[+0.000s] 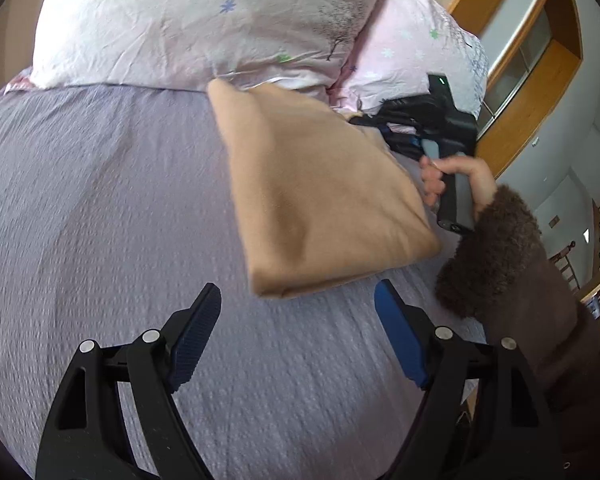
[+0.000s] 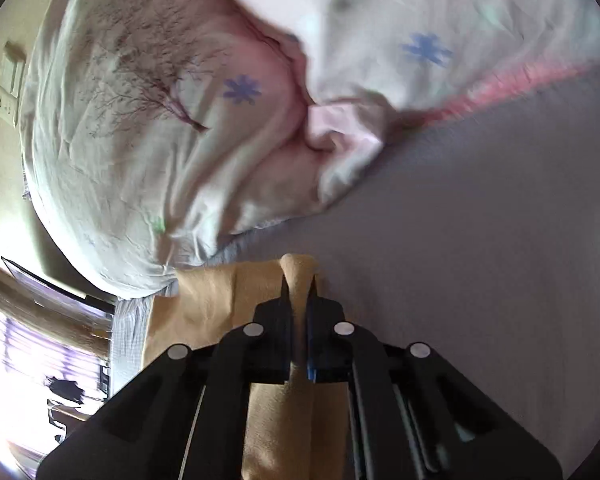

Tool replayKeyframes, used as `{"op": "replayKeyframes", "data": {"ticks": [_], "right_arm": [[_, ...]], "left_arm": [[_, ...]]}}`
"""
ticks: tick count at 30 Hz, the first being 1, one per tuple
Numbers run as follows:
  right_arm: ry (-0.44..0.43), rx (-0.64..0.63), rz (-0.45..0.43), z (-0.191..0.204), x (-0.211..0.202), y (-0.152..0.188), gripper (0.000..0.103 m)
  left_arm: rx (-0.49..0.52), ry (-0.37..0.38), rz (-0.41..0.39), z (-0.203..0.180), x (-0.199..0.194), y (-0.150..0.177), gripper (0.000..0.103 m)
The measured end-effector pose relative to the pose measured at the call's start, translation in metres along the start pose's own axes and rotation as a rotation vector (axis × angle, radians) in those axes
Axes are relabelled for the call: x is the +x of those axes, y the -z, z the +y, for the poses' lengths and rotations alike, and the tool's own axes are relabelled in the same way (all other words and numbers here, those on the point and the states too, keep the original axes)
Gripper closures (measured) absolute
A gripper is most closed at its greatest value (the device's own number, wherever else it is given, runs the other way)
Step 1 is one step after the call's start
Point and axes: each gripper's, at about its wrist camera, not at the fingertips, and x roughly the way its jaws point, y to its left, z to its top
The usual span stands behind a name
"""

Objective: Fold small clothes

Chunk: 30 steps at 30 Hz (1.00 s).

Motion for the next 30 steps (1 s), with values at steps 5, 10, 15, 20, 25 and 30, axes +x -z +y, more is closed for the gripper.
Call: {"op": "replayKeyframes", "data": {"ticks": [5, 10, 15, 20, 25, 30], "right_arm": [[0.017, -0.098, -0.086, 0.014, -0.068, 0.044, 0.018], [0.037, -0.321, -0.015, 0.035, -0.125, 0.139, 0.008], [0.31, -0.511, -0.001, 0.048, -0.119, 0.222, 0.003], [0.375, -0.49, 0.022, 0.046, -0.095, 0.24, 0.003], [0.416, -0.511, 0.022, 0.048, -0.086, 0.252, 0.003], [0.434, -0.529, 0.012, 0.051, -0.085, 0.257, 0.002]], "left_arm": [[-0.004, -0.079, 0.005, 0.004, -0.005, 0.009, 0.009], [0.025, -0.224, -0.01, -0.003, -0.012, 0.018, 0.001], [0.054, -0.339, 0.014, -0.011, 0.0, 0.02, 0.001], [0.08, -0.416, 0.052, -0.018, 0.014, 0.02, 0.001], [0.105, -0.458, 0.1, -0.021, 0.028, 0.022, 0.001], [0.112, -0.466, 0.108, -0.019, 0.031, 0.023, 0.001]]}}
